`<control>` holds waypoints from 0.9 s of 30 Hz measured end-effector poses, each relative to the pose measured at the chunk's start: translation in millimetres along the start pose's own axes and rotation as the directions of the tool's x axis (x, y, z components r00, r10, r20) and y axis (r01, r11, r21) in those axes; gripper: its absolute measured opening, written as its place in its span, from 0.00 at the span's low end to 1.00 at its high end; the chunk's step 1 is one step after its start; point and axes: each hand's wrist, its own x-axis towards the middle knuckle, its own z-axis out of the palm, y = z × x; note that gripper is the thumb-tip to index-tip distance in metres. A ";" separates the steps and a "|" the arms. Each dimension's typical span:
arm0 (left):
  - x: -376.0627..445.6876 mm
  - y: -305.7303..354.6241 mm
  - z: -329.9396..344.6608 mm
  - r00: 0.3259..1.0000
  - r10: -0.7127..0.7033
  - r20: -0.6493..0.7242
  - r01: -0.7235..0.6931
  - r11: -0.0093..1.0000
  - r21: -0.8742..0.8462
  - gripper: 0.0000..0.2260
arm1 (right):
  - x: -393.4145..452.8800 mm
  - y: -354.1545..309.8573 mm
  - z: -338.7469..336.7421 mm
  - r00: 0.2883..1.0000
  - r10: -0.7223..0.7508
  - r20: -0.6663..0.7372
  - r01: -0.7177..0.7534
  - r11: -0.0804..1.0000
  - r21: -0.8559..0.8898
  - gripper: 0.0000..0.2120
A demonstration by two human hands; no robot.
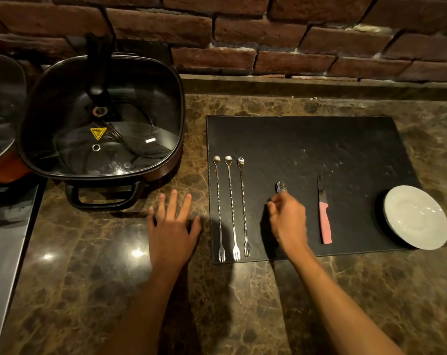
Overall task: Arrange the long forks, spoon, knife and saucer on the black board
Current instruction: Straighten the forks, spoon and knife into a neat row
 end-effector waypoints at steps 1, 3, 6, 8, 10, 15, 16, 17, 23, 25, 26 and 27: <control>-0.1 0.5 -1.2 1.000 0.005 -0.004 -0.005 1.000 0.005 0.28 | 1.2 8.1 -7.1 0.999 0.000 -0.035 0.000 1.000 -0.025 0.02; -0.1 1.4 -2.8 1.000 0.012 -0.008 -0.011 1.000 0.015 0.28 | 3.2 23.0 -19.1 0.998 0.003 -0.070 -0.008 0.997 -0.075 0.02; 0.0 1.9 -3.8 1.000 0.009 -0.005 -0.009 1.000 0.014 0.28 | 2.6 38.1 -27.3 0.999 0.038 -0.028 -0.042 0.985 -0.168 0.05; 0.2 1.6 -3.5 1.000 0.006 -0.001 -0.006 1.000 0.021 0.28 | -1.3 42.6 -26.2 0.999 0.045 -0.002 -0.044 0.980 -0.195 0.05; 0.0 1.3 -2.8 1.000 0.005 0.001 -0.005 1.000 0.029 0.29 | -5.8 42.4 -23.2 0.999 0.044 0.005 -0.042 0.983 -0.179 0.03; -1.2 0.2 0.0 1.000 0.016 -0.002 -0.016 0.999 0.033 0.29 | -4.6 30.3 -14.8 0.999 0.037 0.000 -0.037 0.989 -0.141 0.03; -1.5 -0.2 0.2 1.000 0.019 -0.005 -0.019 0.999 0.033 0.29 | -2.8 26.5 -12.7 0.999 0.034 0.002 -0.033 0.990 -0.140 0.04; -1.6 -0.5 0.2 1.000 0.022 -0.009 -0.022 0.999 0.030 0.29 | -1.2 22.4 -10.6 0.999 0.032 0.001 -0.031 0.990 -0.138 0.04; -2.9 -1.8 2.7 0.999 0.036 -0.034 -0.035 0.999 0.022 0.28 | 6.1 1.5 -2.0 1.000 0.006 0.007 -0.005 0.994 -0.109 0.05; -2.9 -2.7 3.5 0.999 0.034 -0.028 -0.033 0.999 0.025 0.28 | 6.9 -1.5 -1.5 1.000 -0.006 0.011 0.007 0.995 -0.099 0.05; -2.8 -2.9 3.8 0.999 0.032 -0.026 -0.031 0.999 0.026 0.28 | 7.2 -2.3 -1.7 1.000 -0.010 0.011 0.011 0.995 -0.095 0.05; -2.8 -3.0 4.0 0.999 0.031 -0.027 -0.031 0.999 0.025 0.28 | 7.2 -2.9 -1.9 1.000 -0.012 0.011 0.013 0.996 -0.090 0.05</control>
